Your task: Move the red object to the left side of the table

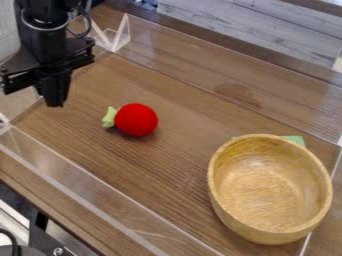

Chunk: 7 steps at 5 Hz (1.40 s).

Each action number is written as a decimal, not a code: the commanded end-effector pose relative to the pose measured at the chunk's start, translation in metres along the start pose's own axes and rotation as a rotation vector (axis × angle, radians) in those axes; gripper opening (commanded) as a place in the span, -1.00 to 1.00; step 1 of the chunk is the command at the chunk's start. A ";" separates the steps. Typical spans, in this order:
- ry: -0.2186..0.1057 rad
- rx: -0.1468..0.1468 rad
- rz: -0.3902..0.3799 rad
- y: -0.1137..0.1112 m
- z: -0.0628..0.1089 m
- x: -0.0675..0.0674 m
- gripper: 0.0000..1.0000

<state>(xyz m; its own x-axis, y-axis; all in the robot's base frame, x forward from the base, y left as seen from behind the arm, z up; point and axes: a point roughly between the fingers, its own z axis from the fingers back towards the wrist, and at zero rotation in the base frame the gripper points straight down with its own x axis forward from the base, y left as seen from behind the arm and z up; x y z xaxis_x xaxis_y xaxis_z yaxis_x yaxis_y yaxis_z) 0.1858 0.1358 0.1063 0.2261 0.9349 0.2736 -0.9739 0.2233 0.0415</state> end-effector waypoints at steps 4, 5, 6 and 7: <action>-0.059 -0.035 -0.072 0.023 -0.028 0.069 -1.00; -0.063 -0.038 -0.089 0.024 -0.030 0.071 -1.00; -0.062 -0.020 -0.041 0.023 -0.033 0.072 -1.00; -0.062 -0.003 0.006 0.022 -0.034 0.071 -1.00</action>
<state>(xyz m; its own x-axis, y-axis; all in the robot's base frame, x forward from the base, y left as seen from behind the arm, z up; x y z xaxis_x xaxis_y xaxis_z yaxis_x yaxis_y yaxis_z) 0.1746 0.2101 0.0817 0.2256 0.9282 0.2957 -0.9742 0.2180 0.0589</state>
